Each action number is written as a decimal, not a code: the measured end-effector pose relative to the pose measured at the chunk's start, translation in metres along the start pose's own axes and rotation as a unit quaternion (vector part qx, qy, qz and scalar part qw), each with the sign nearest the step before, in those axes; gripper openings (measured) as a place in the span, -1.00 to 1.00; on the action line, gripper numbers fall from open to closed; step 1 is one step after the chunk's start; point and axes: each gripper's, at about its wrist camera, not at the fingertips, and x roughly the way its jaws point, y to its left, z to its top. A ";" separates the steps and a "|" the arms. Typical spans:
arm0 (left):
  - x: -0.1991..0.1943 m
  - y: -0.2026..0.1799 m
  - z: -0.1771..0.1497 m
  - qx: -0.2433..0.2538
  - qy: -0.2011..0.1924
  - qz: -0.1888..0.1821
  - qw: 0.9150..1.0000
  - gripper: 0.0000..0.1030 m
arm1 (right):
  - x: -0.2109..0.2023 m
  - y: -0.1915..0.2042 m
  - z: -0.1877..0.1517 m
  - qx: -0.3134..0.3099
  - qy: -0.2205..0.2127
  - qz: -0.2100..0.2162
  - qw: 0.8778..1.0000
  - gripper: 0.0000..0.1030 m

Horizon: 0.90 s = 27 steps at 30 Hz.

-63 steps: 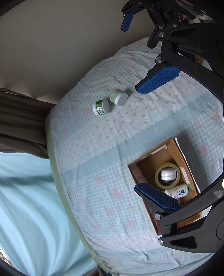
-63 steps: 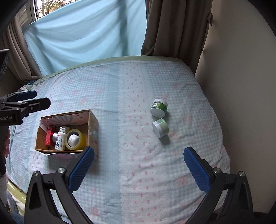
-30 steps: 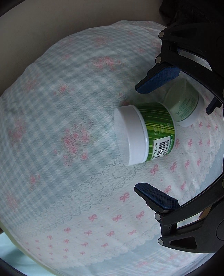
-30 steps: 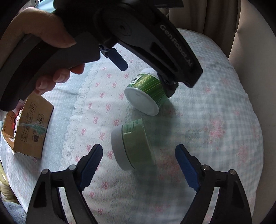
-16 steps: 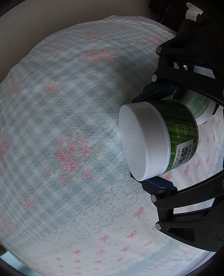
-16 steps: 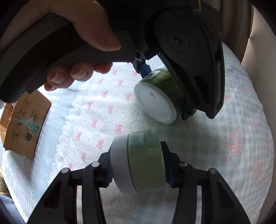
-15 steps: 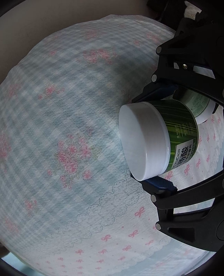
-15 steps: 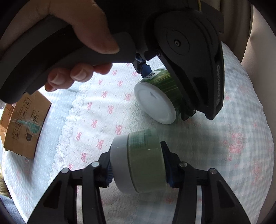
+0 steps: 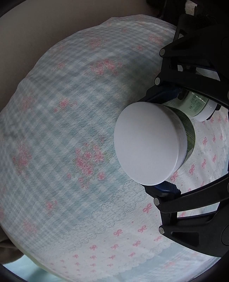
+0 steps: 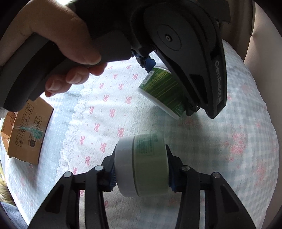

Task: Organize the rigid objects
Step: 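Carry the green-labelled jar with left gripper while right gripper carries the pale green jar to the box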

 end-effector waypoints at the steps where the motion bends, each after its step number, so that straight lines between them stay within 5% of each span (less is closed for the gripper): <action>1: -0.004 0.000 -0.001 -0.002 -0.003 -0.002 1.000 0.36 | -0.001 0.000 0.000 0.000 0.001 0.001 1.000 -0.22; 15: -0.096 0.012 -0.042 -0.038 -0.053 -0.018 0.998 0.36 | -0.057 0.008 0.004 -0.008 -0.012 -0.025 1.000 -0.22; 27: -0.213 0.060 -0.147 -0.130 -0.136 -0.032 0.982 0.36 | -0.161 0.049 0.026 -0.009 -0.036 -0.056 0.998 -0.22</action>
